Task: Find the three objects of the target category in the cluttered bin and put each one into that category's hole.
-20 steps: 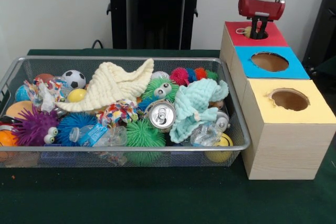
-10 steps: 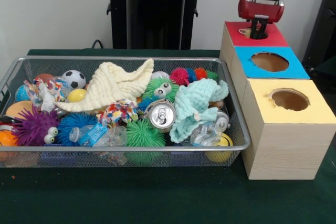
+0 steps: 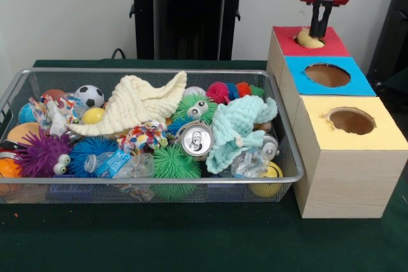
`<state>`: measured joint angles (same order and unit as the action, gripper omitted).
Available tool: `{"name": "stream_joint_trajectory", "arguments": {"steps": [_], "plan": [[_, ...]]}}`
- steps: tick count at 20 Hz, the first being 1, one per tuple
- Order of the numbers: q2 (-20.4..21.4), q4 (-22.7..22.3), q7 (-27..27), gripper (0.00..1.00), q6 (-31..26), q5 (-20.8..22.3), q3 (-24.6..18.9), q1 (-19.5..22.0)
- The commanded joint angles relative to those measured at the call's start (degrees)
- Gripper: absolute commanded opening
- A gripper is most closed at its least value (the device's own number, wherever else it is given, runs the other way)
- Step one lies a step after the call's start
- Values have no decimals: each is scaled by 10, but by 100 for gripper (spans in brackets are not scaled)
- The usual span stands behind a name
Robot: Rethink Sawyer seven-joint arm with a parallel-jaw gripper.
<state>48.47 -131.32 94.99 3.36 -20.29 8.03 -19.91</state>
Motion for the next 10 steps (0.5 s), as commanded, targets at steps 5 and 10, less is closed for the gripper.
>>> {"name": "stream_joint_trajectory", "arguments": {"steps": [5,10], "plan": [[68,32,98,0,-221,15,38,-5],[74,34,81,0,-218,30,42,11]]}}
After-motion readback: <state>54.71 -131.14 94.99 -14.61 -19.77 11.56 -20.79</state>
